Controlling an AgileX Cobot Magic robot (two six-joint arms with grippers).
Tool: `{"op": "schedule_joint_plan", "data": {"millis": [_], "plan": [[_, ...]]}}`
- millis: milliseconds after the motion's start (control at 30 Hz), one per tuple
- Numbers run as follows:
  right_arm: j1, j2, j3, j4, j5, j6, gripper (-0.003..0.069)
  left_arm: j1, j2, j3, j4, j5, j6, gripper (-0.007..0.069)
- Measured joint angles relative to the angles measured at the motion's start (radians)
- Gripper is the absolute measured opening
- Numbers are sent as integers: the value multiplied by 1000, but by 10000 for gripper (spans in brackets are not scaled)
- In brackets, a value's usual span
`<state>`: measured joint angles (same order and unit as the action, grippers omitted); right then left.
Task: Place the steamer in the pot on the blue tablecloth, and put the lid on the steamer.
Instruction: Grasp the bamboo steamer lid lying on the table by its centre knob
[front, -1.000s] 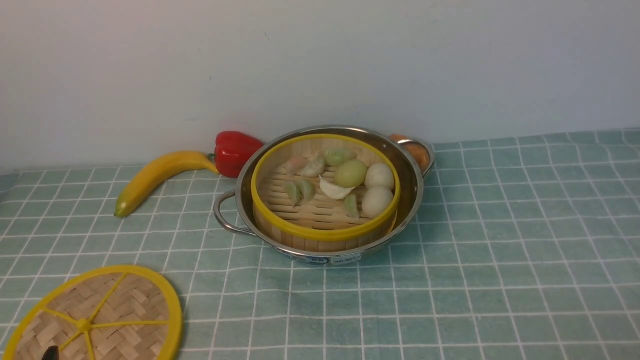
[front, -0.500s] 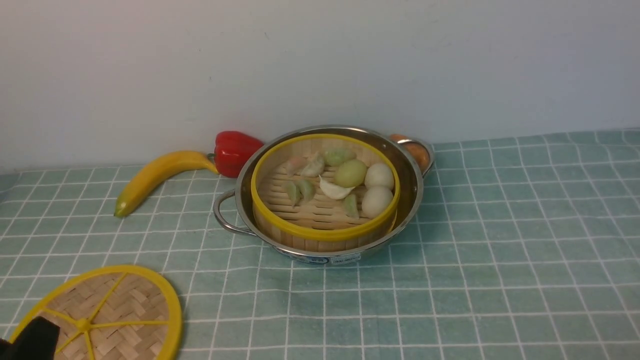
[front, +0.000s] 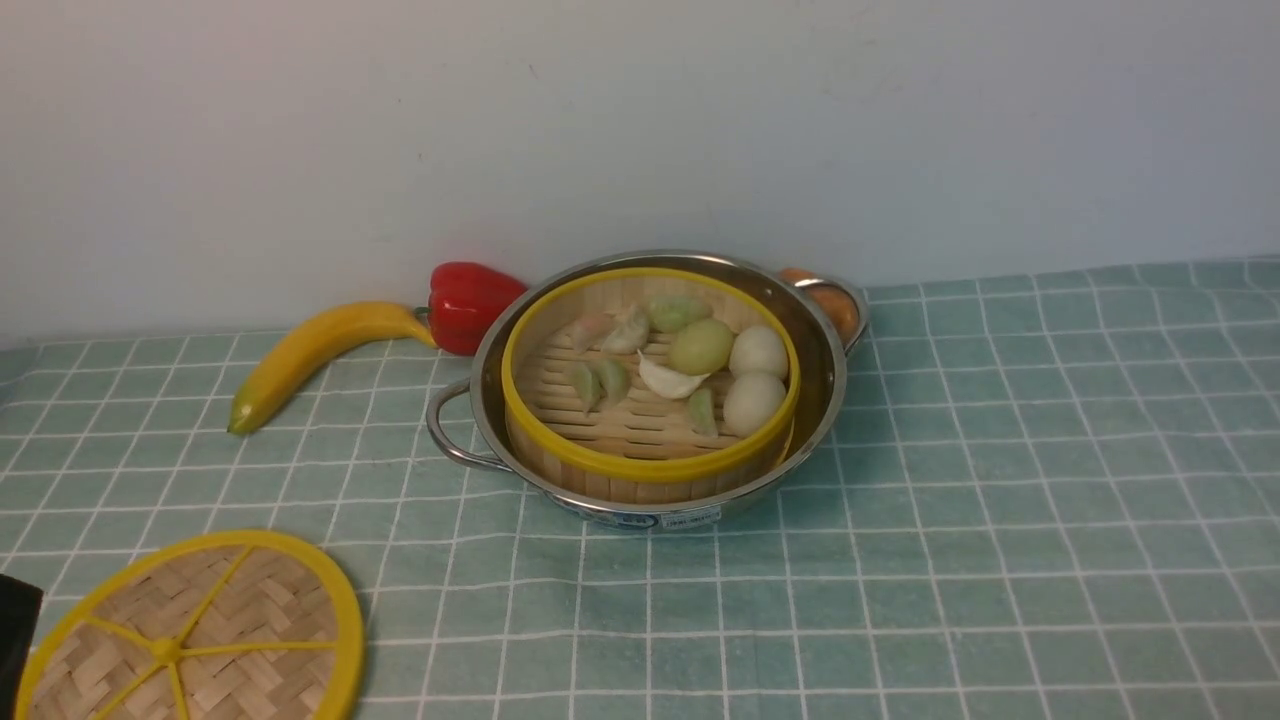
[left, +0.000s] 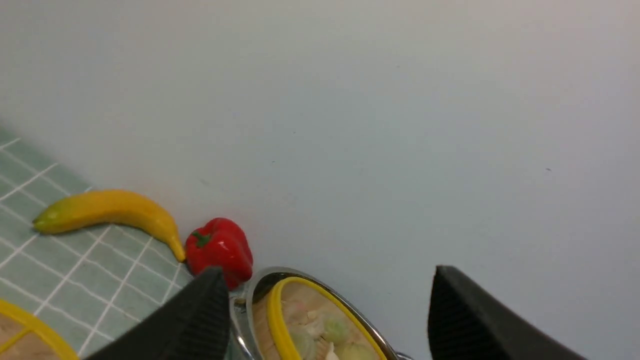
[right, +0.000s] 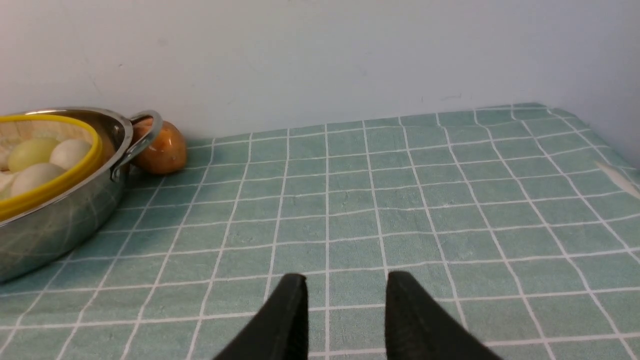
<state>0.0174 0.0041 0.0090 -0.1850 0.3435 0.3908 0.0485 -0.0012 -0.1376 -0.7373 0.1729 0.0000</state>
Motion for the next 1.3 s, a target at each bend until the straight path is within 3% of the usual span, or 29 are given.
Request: {"op": "schedule_joint_plan", "data": {"millis": [400,567,667,767,967,1167,1300], "plan": [[0,0,0,0,0,0,240,0,123,-225,33,231,135,495],[0,0,0,0,0,-1,240,0,379,-424,232,597,133,495],[0,0,0,0,0,-1,240,0,468,-485,330,726,116,495],[0,0,0,0,0,-1,240,0,648,-620,559,962,53,495],[0,0,0,0,0,-2,240,0,866,-717,813,1037,-88,487],[0,0,0,0,0,-2,240,0,1069,-741,898,1045,-217,426],[0,0,0,0,0,-2,240,0,1204,-744,906,1018,-230,405]]}}
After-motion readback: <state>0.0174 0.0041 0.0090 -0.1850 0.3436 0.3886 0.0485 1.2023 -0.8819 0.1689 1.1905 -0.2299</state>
